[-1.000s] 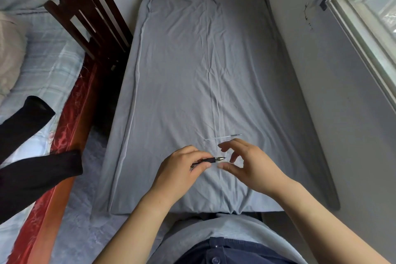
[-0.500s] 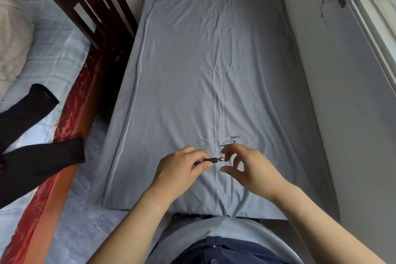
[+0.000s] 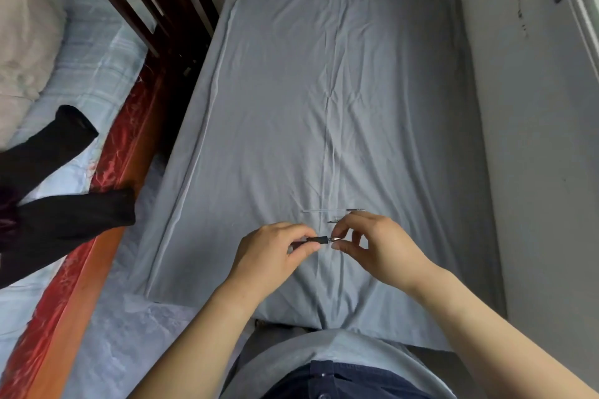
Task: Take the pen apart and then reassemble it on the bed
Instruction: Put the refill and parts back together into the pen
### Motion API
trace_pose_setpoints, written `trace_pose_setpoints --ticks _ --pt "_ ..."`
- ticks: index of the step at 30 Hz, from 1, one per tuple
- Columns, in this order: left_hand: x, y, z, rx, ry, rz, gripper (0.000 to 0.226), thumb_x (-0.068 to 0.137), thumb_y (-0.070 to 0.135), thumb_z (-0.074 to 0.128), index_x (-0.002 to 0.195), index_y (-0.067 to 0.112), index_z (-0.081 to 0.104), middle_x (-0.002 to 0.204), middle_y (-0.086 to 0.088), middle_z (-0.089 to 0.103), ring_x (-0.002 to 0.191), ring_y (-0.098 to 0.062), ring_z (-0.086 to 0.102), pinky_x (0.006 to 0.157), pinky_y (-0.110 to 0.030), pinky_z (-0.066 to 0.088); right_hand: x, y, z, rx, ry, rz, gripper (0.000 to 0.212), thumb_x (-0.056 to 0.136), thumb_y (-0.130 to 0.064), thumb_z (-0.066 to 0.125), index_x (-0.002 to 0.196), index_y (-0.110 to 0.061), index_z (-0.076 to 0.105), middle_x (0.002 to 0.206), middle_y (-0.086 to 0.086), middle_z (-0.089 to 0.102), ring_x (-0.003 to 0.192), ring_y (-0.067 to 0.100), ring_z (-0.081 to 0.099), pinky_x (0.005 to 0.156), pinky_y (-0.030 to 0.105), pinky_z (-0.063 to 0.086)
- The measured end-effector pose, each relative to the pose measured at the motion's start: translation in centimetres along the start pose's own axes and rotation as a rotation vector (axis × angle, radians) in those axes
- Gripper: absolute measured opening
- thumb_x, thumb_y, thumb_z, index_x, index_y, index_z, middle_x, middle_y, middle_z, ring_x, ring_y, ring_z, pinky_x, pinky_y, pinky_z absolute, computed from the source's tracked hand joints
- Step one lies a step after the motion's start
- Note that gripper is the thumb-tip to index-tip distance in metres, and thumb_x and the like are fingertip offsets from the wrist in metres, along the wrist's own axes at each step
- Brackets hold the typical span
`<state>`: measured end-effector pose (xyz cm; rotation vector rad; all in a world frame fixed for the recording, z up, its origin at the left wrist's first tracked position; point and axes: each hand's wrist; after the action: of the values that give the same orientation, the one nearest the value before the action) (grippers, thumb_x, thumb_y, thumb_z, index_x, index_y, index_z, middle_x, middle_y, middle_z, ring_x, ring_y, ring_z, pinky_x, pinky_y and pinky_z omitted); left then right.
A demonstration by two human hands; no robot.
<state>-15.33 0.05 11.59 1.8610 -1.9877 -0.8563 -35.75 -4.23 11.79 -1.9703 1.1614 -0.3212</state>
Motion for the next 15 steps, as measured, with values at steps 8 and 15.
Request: trace_pose_setpoints --ticks 8,15 --pt "0.5 0.0 1.4 0.037 0.07 -0.051 0.013 0.078 0.046 0.063 0.086 0.037 0.064 0.076 0.016 0.064 0.076 -0.001 0.055 0.059 -0.012 0.037 1.1 1.1 0.7 0.014 -0.123 0.027 0.015 0.092 -0.026 0.051 0.091 -0.015 0.061 0.082 -0.005 0.056 0.073 0.014 0.051 0.069 0.034 0.046" --pt "0.5 -1.4 3.3 -0.057 0.054 -0.241 0.012 0.074 0.041 0.068 0.081 0.032 0.064 0.067 0.02 0.06 0.068 0.005 0.053 0.058 -0.008 0.036 2.5 4.7 1.3 0.128 -0.218 0.201 0.024 0.085 -0.042 0.058 0.101 -0.024 0.061 0.098 -0.012 0.062 0.089 0.012 0.059 0.081 0.031 0.048"
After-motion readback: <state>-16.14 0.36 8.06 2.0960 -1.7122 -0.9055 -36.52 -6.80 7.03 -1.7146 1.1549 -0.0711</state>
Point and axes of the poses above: each hand's wrist, its own x-axis towards the middle knuckle, its own z-axis out of the palm, y = z × x
